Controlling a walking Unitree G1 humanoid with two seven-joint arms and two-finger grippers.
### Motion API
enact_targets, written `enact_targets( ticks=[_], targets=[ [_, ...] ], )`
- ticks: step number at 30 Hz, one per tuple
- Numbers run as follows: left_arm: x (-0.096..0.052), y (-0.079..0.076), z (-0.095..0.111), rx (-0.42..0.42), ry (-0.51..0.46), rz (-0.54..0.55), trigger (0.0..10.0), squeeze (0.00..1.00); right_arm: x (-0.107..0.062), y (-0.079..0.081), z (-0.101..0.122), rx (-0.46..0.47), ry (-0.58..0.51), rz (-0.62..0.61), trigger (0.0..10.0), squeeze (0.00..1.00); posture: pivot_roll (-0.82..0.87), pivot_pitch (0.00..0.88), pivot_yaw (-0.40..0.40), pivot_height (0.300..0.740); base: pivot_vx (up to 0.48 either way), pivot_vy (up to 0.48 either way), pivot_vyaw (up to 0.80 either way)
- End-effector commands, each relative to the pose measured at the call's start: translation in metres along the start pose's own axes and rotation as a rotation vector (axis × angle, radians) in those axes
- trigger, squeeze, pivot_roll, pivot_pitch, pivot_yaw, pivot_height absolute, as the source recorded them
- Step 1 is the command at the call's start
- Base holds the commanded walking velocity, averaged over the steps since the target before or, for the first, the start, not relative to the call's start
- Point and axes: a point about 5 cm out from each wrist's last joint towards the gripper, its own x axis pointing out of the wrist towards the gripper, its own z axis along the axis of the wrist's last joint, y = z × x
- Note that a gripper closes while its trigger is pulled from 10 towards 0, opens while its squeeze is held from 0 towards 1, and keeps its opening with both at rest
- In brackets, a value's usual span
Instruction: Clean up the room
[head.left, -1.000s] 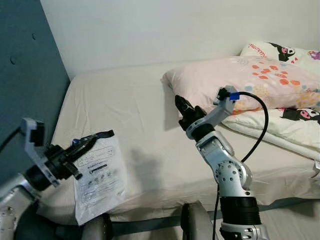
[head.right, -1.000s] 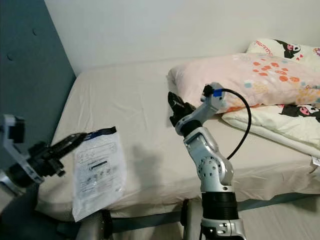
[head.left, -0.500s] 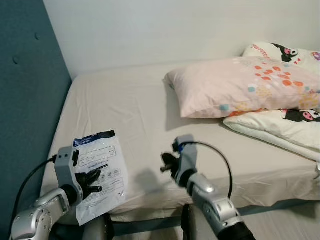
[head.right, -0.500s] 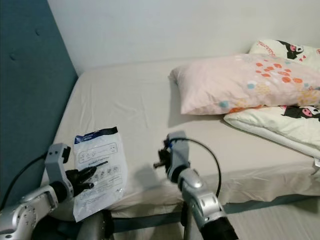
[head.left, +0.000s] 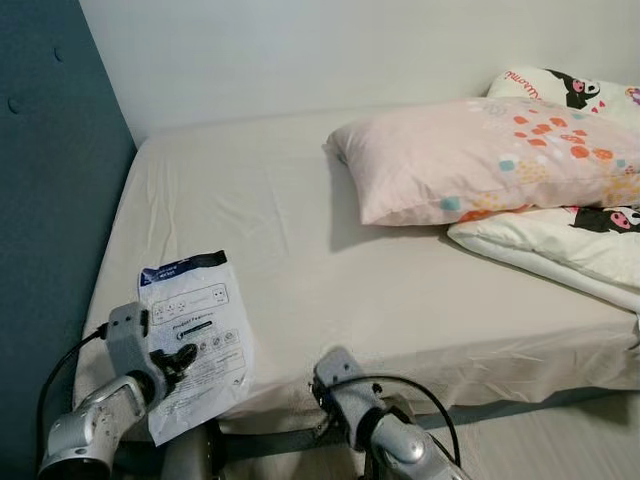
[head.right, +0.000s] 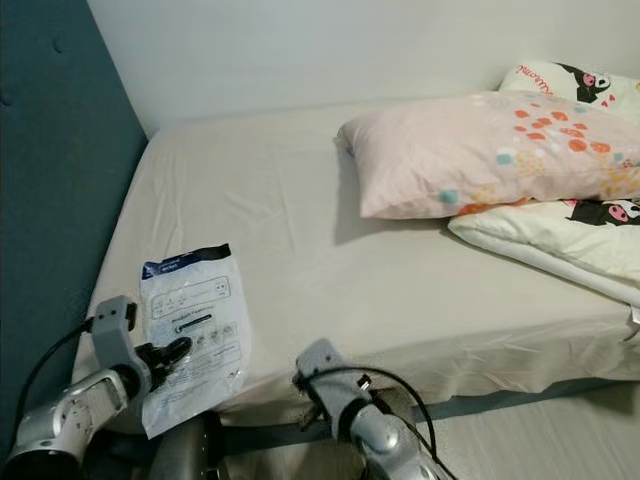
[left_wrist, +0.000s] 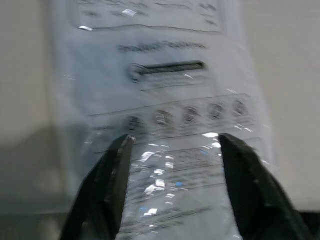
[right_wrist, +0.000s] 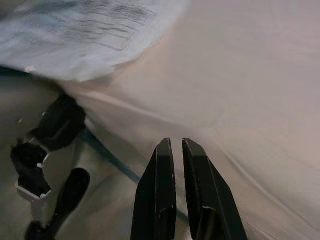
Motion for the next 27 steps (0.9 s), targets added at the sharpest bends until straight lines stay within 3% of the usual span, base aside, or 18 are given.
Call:
enact_targets(
  ticks=[1, 5, 12, 16, 17, 19, 20, 24, 27],
  targets=[
    [-0.006, 0.018, -0.003, -0.035, 0.021, 0.046, 10.0, 1.00, -0.005, 0.008, -0.004, -0.029, -0.017, 0.028, 10.0, 0.00, -0.03, 0.260, -0.028, 0.570, 0.000, 0.000, 0.00],
    [-0.012, 0.035, -0.014, -0.177, 0.078, 0.048, 10.0, 1.00, -0.008, 0.011, -0.008, 0.004, -0.016, 0.033, 10.0, 0.00, -0.04, 0.263, -0.027, 0.570, 0.000, 0.000, 0.00],
    [-0.015, 0.048, -0.029, -0.290, 0.147, 0.040, 10.0, 1.00, -0.003, 0.011, 0.000, 0.052, -0.046, 0.027, 10.0, 0.00, -0.04, 0.273, -0.036, 0.570, 0.000, 0.000, 0.00],
    [-0.019, 0.057, -0.044, -0.339, 0.196, 0.056, 10.0, 1.00, 0.002, 0.008, 0.015, 0.126, -0.121, 0.031, 10.0, 0.00, -0.06, 0.294, -0.051, 0.570, 0.000, 0.000, 0.00],
    [-0.019, 0.058, -0.047, -0.345, 0.205, 0.067, 10.0, 0.71, 0.002, 0.006, 0.019, 0.135, -0.144, 0.032, 10.0, 0.00, -0.06, 0.298, -0.053, 0.570, 0.000, 0.000, 0.00],
    [-0.019, 0.058, -0.047, -0.345, 0.205, 0.067, 10.0, 0.71, 0.002, 0.006, 0.019, 0.135, -0.144, 0.032, 10.0, 0.00, -0.06, 0.298, -0.053, 0.570, 0.000, 0.000, 0.00],
    [-0.020, 0.059, -0.049, -0.340, 0.209, 0.074, 10.0, 0.00, 0.002, 0.005, 0.021, 0.137, -0.158, 0.034, 10.0, 0.00, -0.07, 0.301, -0.055, 0.570, 0.000, 0.000, 0.00],
    [-0.020, 0.061, -0.052, -0.326, 0.216, 0.082, 10.0, 0.00, 0.002, 0.005, 0.023, 0.137, -0.167, 0.037, 10.0, 0.00, -0.08, 0.301, -0.057, 0.570, 0.000, 0.000, 0.00],
    [-0.019, 0.057, -0.057, -0.442, 0.199, 0.037, 10.0, 0.00, 0.000, 0.003, 0.022, 0.162, -0.170, 0.034, 10.0, 0.00, -0.08, 0.301, -0.058, 0.570, 0.000, 0.000, 0.00]
  ],
)
